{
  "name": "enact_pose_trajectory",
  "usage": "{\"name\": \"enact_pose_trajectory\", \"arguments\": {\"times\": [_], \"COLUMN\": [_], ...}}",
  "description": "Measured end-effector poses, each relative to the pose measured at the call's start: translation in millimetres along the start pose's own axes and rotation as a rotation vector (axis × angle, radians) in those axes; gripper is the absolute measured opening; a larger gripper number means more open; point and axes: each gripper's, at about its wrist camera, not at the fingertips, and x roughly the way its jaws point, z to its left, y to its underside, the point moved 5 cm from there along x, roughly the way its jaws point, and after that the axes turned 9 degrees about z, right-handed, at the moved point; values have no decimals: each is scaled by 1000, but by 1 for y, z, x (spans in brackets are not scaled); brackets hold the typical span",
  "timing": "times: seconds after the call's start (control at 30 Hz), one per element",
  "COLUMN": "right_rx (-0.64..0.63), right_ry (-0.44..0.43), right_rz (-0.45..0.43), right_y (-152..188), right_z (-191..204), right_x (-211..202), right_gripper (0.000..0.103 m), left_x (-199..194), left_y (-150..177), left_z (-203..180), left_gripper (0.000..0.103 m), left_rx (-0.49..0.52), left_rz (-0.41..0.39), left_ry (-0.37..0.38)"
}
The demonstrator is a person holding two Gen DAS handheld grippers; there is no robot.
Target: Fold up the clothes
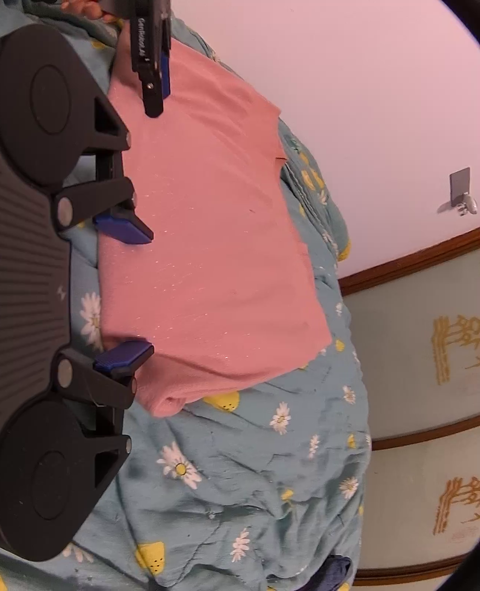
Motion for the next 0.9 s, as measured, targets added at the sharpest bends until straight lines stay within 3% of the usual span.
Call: {"name": "enact_pose_trajectory", "arguments": {"times": [0.13,0.2,0.27,0.37,0.53,0.77,0.9], "right_rx": [60,30,-42,-118,-289,-305,-239], "right_ry": [-34,-64,-87,-107,9,4,-47], "right_rz": [-89,-180,-209,-136,-87,-38,-90], "right_y": [-9,-13,-13,-4,14,16,5], "right_z": [1,14,29,49,64,65,54], "right_x": [-16,-19,-12,13,30,21,1], "right_gripper": [57,57,57,57,57,57,57], "left_x": [-17,-24,-26,-16,-11,-20,-36], "left_y": [8,11,16,21,32,45,40], "left_z": [-1,-5,-13,-21,-12,-1,-3], "left_gripper": [52,52,52,54,54,53,52], "left_rx": [-24,-38,-50,-31,-34,-76,-76], "left_rz": [-31,-56,-86,-83,-64,-46,-92], "left_ry": [-44,-40,-13,-4,2,7,-15]}}
